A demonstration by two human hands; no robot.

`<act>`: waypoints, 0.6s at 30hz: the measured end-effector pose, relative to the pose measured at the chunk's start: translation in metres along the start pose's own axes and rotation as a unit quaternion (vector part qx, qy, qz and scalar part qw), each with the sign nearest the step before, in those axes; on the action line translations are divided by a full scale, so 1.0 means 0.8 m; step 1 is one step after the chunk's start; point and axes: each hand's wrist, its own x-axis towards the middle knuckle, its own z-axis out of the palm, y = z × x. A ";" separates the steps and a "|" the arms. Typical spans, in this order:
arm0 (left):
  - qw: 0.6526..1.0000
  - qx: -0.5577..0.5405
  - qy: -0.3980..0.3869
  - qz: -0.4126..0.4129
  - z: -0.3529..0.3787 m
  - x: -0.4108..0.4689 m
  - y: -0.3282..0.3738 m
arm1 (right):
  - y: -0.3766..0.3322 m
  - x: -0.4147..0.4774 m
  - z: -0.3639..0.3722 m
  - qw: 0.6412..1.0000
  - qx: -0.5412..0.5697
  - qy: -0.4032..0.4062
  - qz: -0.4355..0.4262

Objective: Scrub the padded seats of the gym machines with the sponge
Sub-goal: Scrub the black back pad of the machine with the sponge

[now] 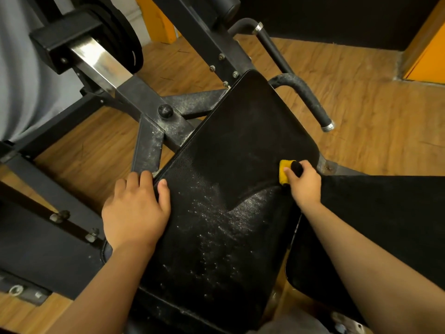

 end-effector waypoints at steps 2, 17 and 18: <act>1.000 0.002 0.001 0.000 0.000 0.000 0.000 | -0.005 0.000 0.004 1.000 0.000 0.017 0.017; 1.000 0.010 0.012 -0.001 0.000 -0.001 0.000 | 0.030 0.037 -0.010 0.996 -0.069 0.003 0.047; 1.000 0.011 0.014 -0.002 0.000 0.000 0.000 | 0.036 0.043 -0.014 0.994 -0.107 -0.006 0.038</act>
